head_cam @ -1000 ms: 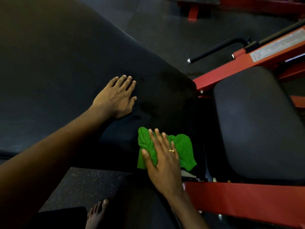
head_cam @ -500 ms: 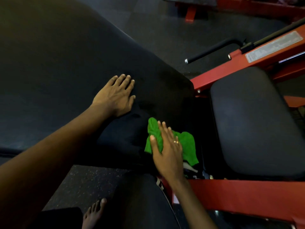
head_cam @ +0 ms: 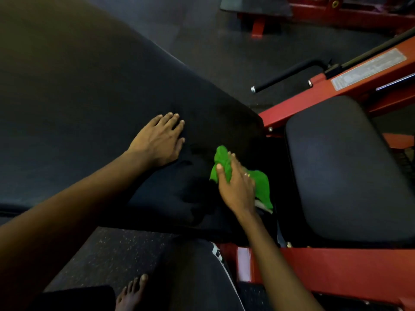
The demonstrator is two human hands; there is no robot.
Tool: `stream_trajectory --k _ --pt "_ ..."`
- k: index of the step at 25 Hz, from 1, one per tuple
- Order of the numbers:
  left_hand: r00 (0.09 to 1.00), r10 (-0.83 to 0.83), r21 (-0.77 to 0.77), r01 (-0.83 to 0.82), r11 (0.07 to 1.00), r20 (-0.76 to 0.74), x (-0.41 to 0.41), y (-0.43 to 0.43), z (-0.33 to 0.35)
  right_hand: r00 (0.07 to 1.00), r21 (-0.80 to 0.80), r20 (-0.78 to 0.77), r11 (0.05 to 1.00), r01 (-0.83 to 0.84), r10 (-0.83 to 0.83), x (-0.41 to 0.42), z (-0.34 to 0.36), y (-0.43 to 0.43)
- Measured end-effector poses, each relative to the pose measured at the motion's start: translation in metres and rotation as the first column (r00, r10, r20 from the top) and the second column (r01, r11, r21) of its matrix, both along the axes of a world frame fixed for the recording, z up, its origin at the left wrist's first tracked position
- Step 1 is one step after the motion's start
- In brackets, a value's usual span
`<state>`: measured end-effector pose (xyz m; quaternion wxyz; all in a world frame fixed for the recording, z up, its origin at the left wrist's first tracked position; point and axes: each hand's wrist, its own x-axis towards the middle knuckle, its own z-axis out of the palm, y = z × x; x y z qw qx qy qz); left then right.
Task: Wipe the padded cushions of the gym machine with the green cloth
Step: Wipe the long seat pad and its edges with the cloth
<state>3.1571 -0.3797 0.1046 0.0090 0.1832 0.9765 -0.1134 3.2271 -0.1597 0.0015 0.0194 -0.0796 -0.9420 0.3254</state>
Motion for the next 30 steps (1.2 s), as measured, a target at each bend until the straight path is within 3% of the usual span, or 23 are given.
stream_trajectory --k 4,8,12,16,19,22,26,30 --pt "0.999 -0.022 -0.004 0.022 1.000 -0.049 0.057 -0.015 -0.004 0.978 -0.002 -0.110 0.984 -0.178 0.177 0.078 0.008 -0.029" --pt "0.997 -0.013 -0.024 0.011 1.000 -0.079 0.098 -0.024 -0.009 0.982 0.008 -0.150 0.994 -0.110 0.110 -0.005 0.015 -0.040" --pt "0.997 0.011 -0.068 -0.016 0.998 -0.078 0.097 -0.018 -0.011 0.993 0.007 -0.066 0.995 -0.095 0.096 -0.096 0.034 -0.057" --pt "0.994 0.037 -0.053 -0.043 0.998 -0.106 0.097 -0.016 -0.012 0.961 0.022 -0.134 0.971 -0.240 0.240 -0.024 0.034 -0.064" --pt "0.992 0.035 -0.025 -0.039 0.999 -0.122 0.097 -0.015 -0.011 0.962 0.026 -0.154 0.974 -0.224 0.225 0.014 0.027 -0.062" --pt "0.991 0.022 -0.018 -0.024 1.000 -0.129 0.098 -0.018 -0.011 0.975 0.046 -0.153 0.987 -0.155 0.160 -0.058 0.035 -0.076" --pt "0.995 -0.020 -0.027 0.017 0.999 -0.099 0.100 -0.025 -0.013 0.970 0.072 -0.105 0.975 -0.212 0.219 -0.136 0.056 -0.093" --pt "0.992 -0.045 0.003 0.046 0.999 -0.119 0.106 -0.030 -0.012 0.908 0.048 -0.201 0.930 -0.365 0.367 -0.053 0.045 -0.076"
